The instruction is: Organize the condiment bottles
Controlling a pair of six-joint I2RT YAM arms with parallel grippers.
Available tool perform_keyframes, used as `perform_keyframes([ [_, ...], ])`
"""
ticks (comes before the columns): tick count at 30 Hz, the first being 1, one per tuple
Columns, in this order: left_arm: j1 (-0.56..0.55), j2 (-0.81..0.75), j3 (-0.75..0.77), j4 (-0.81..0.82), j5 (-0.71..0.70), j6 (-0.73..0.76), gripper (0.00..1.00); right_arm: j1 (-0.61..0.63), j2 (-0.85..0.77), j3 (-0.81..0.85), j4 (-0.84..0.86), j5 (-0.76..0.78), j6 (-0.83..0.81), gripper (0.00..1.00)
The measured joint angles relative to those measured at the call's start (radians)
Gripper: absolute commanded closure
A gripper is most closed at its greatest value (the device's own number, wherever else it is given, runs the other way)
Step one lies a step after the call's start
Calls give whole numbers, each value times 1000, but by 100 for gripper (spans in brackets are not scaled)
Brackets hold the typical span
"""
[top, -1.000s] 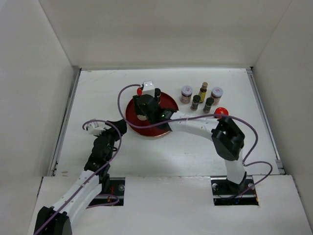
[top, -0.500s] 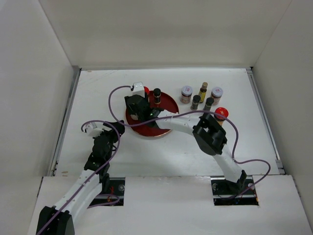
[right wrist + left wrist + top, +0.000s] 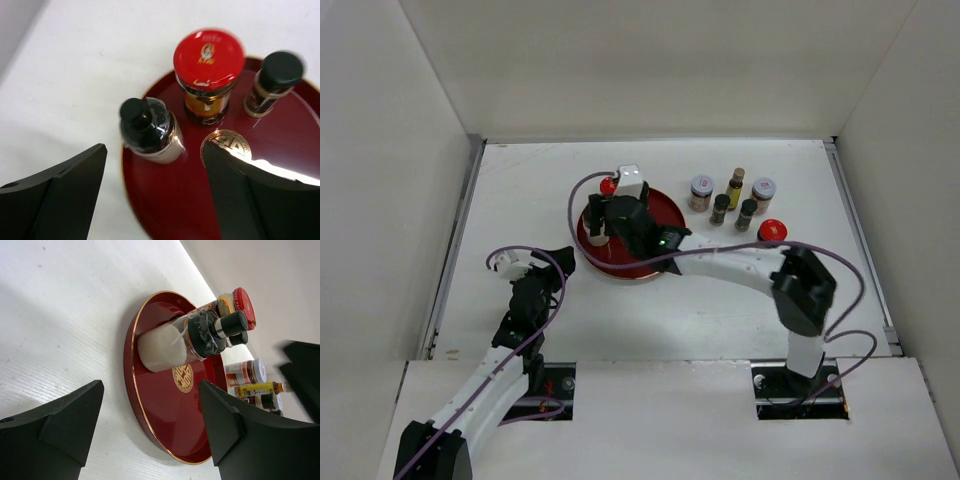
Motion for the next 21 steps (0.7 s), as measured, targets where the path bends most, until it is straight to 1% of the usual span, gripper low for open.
perform_keyframes([
  [1,0,0,0,0,0,0,24,2,-66,-48,17,0,5,16],
  [2,0,0,0,0,0,0,24,5,-137,-102,36,2,9,19],
  [3,0,0,0,0,0,0,24,6,-207,-155,53,3,12,27],
  [5,0,0,0,0,0,0,24,1,-360,-276,88,13,18,53],
  [6,0,1,0,0,0,0,24,-8,-441,-342,102,23,21,60],
  [7,-1,1,0,0,0,0,24,-21,-511,-402,115,37,23,62],
  [8,-1,1,0,0,0,0,24,-42,-587,-472,119,56,29,62],
  [9,-2,1,0,0,0,0,24,-70,-661,-542,117,76,34,60],
  [10,-3,1,0,1,-1,0,24,-105,-727,-602,108,101,39,56],
  [11,-3,1,0,1,-1,0,24,-151,-793,-664,89,129,47,46],
  [12,-3,2,0,2,0,0,24,-206,-851,-718,62,154,56,33],
  [13,-6,2,0,2,0,1,24,-256,-900,-760,31,174,68,23],
  [14,-8,2,0,2,-1,1,24,-320,-946,-798,-11,192,76,17],
  [15,-9,2,0,3,-1,1,23,-383,-983,-827,-56,205,84,13],
  [17,-13,9,0,8,-1,1,23,-484,-1028,-857,-128,214,92,9],
  [19,-14,14,0,14,-1,1,23,-552,-1040,-866,-174,209,92,6],
  [21,-14,20,0,20,-1,2,23,-588,-1031,-866,-197,190,90,2],
])
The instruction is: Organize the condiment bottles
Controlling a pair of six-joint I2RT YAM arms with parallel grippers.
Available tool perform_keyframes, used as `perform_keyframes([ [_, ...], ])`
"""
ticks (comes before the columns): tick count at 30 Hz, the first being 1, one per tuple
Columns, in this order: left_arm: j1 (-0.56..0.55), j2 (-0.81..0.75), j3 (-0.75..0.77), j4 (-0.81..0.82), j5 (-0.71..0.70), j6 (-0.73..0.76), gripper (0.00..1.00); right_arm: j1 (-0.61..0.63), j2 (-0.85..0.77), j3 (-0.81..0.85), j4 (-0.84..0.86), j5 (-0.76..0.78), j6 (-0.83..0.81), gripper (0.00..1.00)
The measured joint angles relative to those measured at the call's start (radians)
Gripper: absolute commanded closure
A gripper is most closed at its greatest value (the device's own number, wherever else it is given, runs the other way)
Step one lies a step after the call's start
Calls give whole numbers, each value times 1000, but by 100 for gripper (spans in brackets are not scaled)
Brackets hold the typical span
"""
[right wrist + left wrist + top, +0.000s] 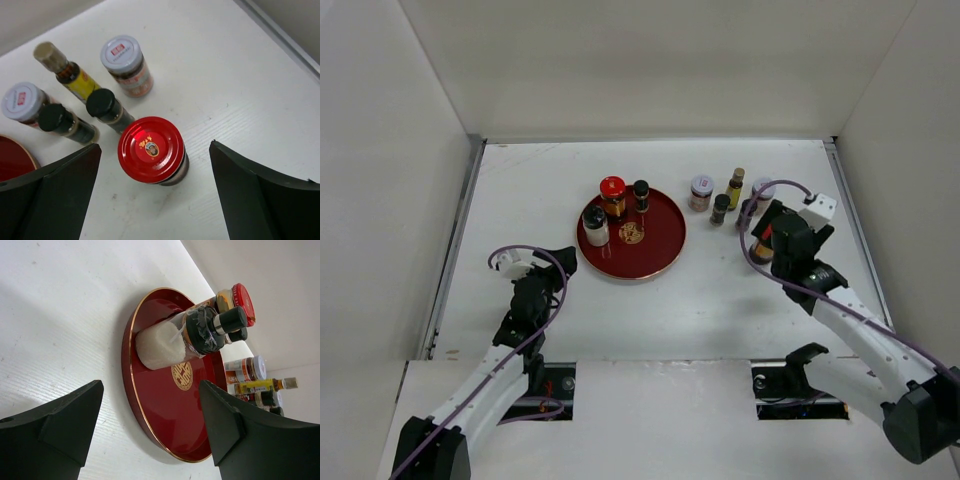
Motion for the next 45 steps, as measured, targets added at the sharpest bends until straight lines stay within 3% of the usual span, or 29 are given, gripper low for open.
perform_keyframes([
  [8,-2,8,0,10,0,1,23,-36,178,14,-20,-109,-29,0],
  [14,-6,10,0,15,0,1,23,-100,226,17,-15,-163,-38,0],
  [18,-6,12,0,16,0,1,23,-126,280,25,5,-208,-46,9],
  [25,-6,7,0,16,1,3,23,-131,335,32,37,-241,-54,37],
  [30,-8,7,0,16,1,5,23,-69,275,3,24,-212,-57,44],
  [37,-12,6,0,16,2,6,23,113,89,10,-57,-177,-52,44],
  [41,-12,4,0,16,2,8,23,203,163,95,-66,-175,-54,43],
  [45,-12,2,0,18,2,9,23,255,372,241,-24,-187,-72,43],
])
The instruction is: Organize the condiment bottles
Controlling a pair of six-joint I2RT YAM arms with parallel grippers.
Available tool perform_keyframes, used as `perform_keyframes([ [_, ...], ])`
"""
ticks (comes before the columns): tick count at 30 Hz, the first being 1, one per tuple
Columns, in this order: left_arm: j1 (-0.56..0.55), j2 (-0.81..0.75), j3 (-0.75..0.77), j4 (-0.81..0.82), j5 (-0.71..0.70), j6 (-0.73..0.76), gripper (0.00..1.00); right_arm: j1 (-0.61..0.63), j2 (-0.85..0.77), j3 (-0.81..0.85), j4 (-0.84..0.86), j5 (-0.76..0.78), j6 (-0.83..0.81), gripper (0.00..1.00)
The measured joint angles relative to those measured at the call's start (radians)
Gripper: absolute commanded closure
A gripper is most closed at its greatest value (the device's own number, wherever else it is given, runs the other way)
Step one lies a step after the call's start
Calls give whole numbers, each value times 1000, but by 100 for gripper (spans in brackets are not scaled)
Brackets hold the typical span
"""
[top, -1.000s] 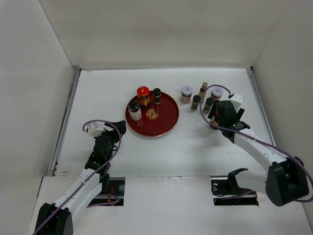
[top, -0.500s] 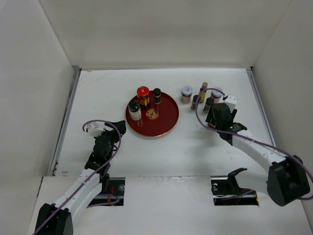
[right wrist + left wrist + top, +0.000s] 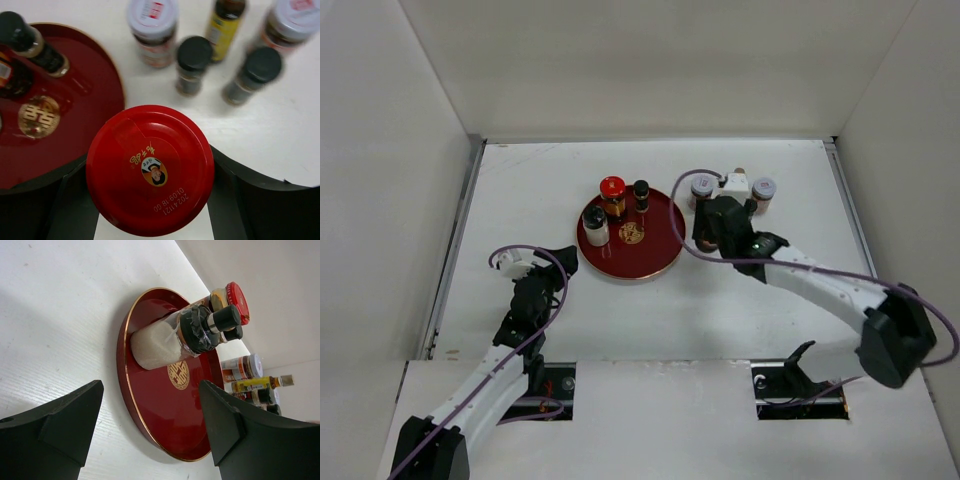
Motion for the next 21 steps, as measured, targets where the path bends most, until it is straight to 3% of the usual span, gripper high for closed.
perform_keyframes([
  [8,-2,-3,0,5,1,3,23,53,426,337,95,-53,-45,43],
  [16,-7,-2,0,6,3,4,23,64,678,554,121,-65,-80,41],
  [19,-7,-3,0,6,5,4,23,62,710,572,140,-53,-82,35],
  [21,-7,-3,0,7,6,4,23,56,712,573,141,-52,-82,26],
])
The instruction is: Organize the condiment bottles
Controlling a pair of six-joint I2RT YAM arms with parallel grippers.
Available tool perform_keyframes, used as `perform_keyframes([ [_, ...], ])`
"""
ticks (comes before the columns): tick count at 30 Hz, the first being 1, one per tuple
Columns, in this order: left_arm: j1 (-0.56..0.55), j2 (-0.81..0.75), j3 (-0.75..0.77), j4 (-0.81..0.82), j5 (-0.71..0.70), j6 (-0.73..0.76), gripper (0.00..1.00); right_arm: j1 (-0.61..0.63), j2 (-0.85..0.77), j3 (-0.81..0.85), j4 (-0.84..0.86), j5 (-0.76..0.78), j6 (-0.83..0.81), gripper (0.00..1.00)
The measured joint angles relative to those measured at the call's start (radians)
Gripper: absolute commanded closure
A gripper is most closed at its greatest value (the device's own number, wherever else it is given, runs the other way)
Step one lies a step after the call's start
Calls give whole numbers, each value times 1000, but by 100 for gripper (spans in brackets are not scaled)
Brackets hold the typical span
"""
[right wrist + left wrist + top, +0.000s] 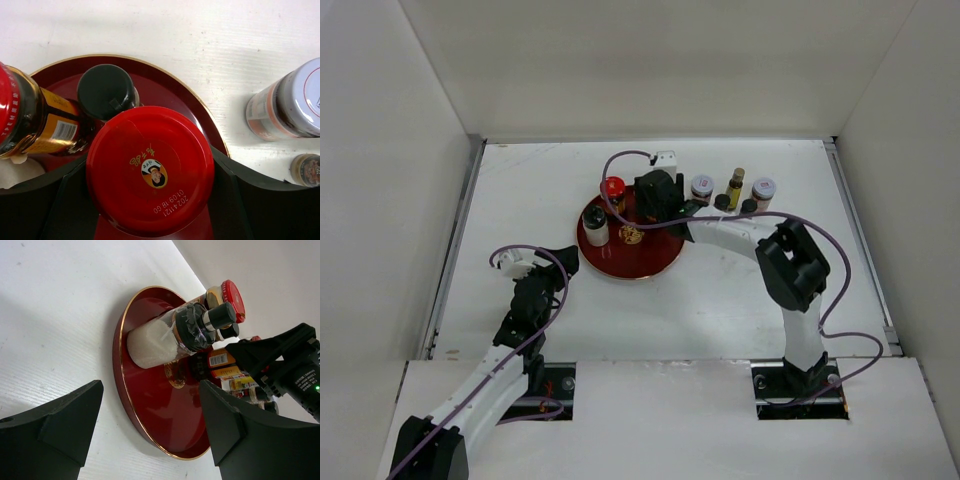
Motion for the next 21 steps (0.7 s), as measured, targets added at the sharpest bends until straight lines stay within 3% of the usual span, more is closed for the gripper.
perform_keyframes([
  [3,0,0,0,0,2,0,23,-5,0,0,9,8,3,12],
  [5,0,0,0,0,2,0,23,-5,-6,0,32,15,0,7],
  [12,1,0,0,1,3,0,23,-5,-163,-105,65,19,-9,4],
  [16,1,0,0,1,3,0,23,-5,-346,-239,84,24,-14,15],
  [19,1,0,0,1,2,0,23,-14,-469,-333,100,27,-17,36],
  [21,1,0,0,1,2,0,23,-37,-509,-365,103,26,-19,42],
])
